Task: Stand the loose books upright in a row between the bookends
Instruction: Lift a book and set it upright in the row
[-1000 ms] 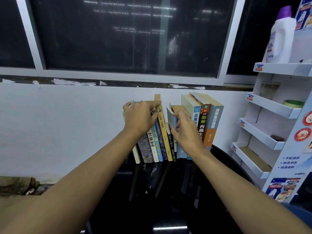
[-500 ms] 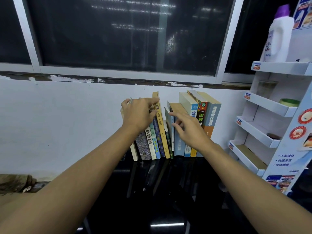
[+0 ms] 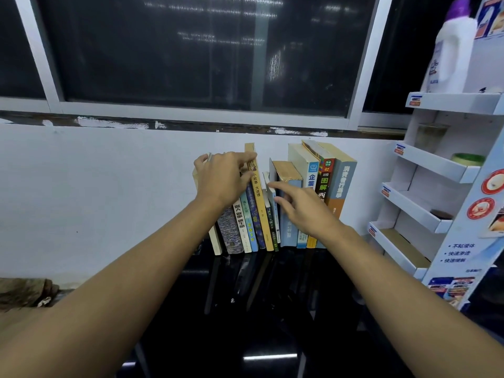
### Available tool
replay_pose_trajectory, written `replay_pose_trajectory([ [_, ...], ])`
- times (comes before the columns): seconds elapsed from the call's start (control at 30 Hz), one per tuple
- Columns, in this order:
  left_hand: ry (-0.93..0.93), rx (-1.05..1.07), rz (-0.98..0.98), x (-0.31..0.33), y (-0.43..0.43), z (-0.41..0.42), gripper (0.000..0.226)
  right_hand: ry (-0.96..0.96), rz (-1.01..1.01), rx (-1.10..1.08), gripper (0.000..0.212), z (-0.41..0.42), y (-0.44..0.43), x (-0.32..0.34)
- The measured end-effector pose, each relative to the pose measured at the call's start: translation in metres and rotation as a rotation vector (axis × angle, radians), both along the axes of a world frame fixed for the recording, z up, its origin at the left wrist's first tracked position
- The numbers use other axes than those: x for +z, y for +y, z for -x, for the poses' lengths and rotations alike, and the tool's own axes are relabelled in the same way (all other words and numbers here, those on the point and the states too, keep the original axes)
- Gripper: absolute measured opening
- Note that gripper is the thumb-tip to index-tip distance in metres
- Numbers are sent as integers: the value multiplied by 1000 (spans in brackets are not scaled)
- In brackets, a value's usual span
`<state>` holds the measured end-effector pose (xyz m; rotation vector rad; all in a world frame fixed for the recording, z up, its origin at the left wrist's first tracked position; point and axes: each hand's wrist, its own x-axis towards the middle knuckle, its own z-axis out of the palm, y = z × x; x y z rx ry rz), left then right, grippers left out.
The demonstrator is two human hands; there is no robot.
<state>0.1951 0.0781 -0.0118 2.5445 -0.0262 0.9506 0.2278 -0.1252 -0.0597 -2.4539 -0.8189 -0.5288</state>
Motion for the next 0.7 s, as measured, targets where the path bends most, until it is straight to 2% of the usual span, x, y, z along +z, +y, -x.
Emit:
replay_pose_trajectory([
  [0.7, -32, -54, -24, 5, -16, -11, 34, -28, 104, -170, 42, 1, 4, -15],
])
